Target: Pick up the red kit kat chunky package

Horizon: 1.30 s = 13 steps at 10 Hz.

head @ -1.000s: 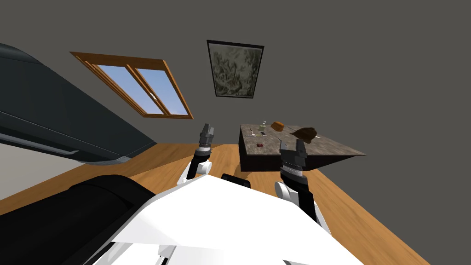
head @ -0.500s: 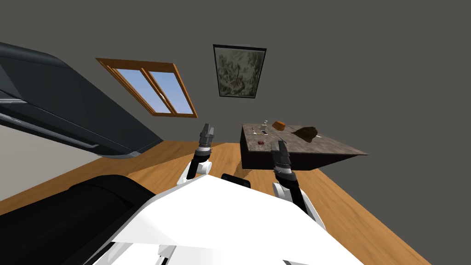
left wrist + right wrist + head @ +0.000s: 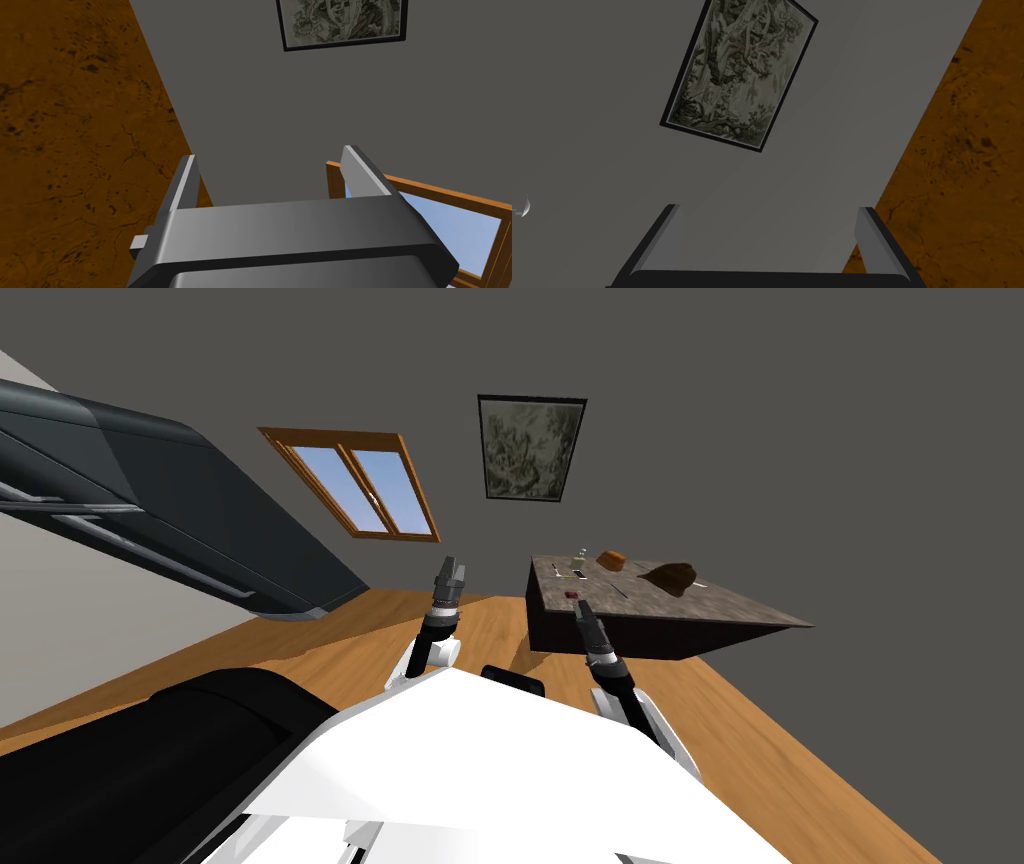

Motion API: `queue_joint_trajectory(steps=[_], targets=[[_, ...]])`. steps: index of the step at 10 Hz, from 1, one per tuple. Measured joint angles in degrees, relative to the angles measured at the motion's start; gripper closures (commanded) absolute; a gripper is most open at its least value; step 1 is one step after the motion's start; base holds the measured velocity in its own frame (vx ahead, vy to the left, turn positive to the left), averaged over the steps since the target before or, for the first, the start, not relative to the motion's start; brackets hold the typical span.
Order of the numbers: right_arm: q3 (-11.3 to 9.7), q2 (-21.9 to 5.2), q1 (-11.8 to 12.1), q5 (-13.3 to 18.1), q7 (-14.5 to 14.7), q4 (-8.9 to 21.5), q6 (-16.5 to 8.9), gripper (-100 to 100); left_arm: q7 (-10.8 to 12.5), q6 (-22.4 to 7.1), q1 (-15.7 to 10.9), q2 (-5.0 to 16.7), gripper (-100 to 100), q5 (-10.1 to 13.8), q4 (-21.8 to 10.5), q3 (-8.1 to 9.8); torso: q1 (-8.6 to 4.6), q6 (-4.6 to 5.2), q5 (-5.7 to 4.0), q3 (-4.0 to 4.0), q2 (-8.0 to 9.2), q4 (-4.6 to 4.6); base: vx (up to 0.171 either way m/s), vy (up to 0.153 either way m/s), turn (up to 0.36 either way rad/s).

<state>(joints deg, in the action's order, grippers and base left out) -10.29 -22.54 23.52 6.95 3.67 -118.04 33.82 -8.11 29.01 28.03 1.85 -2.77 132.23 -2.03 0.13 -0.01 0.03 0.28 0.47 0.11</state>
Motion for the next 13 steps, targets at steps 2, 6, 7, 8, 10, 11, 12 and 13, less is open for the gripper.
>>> queue_joint_trajectory(steps=[2, 6, 7, 8, 10, 11, 12, 13], targets=[[-2.35, -2.32, -0.12, 1.71, 1.61, 3.85, 2.58, -100, 0.00, 0.00, 0.00, 0.00, 0, 0.00, 0.00, 0.00, -0.07, 0.01, -0.01, -0.10, -0.16, -0.04, -0.069, 0.025, 0.083], [-6.33, -8.10, -1.15, 4.44, 4.04, 8.54, 4.91, -100, 0.00, 0.00, 0.01, 0.00, 0, 0.00, 0.00, 0.00, -0.02, 0.00, 0.00, -0.10, -0.18, -0.04, -0.073, 0.040, 0.096], [-7.18, -8.87, -1.68, 4.96, 4.65, 10.25, 5.58, -100, 0.00, 0.00, 0.01, 0.00, 0, 0.00, 0.00, 0.00, -0.04, 0.03, 0.00, -0.13, -0.24, -0.05, -0.051, 0.053, 0.146], [-8.84, -10.37, -2.27, 5.95, 5.61, 11.54, 6.15, -100, 0.00, 0.00, 0.01, 0.00, 0, 0.00, 0.00, 0.00, 0.01, 0.00, 0.00, -0.16, -0.27, -0.06, -0.044, 0.037, 0.090], [-9.85, -11.53, -2.87, 6.51, 6.42, 14.36, 7.01, -100, 0.00, 0.00, 0.02, 0.01, 0, 0.00, 0.00, 0.01, -0.13, 0.04, -0.02, -0.21, -0.37, -0.07, -0.030, 0.024, 0.074], [-11.10, -13.03, -3.70, 7.12, 7.00, 16.37, 7.81, -100, 0.00, 0.00, 0.01, 0.00, 0, 0.00, 0.00, 0.00, -0.08, 0.00, -0.02, -0.20, -0.35, -0.08, -0.036, 0.030, 0.093], [-11.88, -13.75, -3.99, 7.54, 7.67, 18.46, 8.66, -100, 0.00, 0.00, 0.02, 0.00, 0, 0.00, 0.00, 0.01, -0.10, 0.04, -0.01, -0.20, -0.35, -0.07, -0.032, 0.043, 0.158], [-13.71, -15.12, -4.57, 8.53, 8.70, 19.75, 8.76, -100, 0.00, 0.00, 0.01, 0.00, 0, 0.00, 0.00, 0.00, -0.04, 0.00, -0.01, -0.20, -0.36, -0.07, -0.021, 0.041, 0.096]])
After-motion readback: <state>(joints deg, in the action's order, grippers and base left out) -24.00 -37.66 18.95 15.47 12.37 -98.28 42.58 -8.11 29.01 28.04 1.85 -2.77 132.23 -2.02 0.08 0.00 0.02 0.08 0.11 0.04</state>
